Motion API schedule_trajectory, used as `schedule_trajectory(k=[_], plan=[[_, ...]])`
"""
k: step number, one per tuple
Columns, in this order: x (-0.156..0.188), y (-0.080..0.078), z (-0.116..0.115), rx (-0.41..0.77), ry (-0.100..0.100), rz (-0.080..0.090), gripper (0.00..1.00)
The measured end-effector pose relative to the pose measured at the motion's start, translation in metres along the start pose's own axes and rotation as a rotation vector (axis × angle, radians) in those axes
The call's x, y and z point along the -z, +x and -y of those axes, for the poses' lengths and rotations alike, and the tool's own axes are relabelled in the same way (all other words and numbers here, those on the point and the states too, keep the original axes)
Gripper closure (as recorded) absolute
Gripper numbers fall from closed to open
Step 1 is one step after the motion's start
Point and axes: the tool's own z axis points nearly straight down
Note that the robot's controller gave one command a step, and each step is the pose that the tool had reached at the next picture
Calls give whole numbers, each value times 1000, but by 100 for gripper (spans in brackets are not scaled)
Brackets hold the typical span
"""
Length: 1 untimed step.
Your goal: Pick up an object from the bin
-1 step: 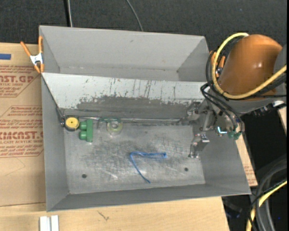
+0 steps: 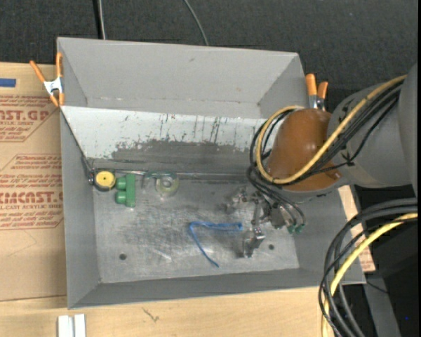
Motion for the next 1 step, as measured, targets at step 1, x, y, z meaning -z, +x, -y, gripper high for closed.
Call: schedule_trajectory(k=[1], plan=[[4, -2, 1, -1, 2, 7, 100]])
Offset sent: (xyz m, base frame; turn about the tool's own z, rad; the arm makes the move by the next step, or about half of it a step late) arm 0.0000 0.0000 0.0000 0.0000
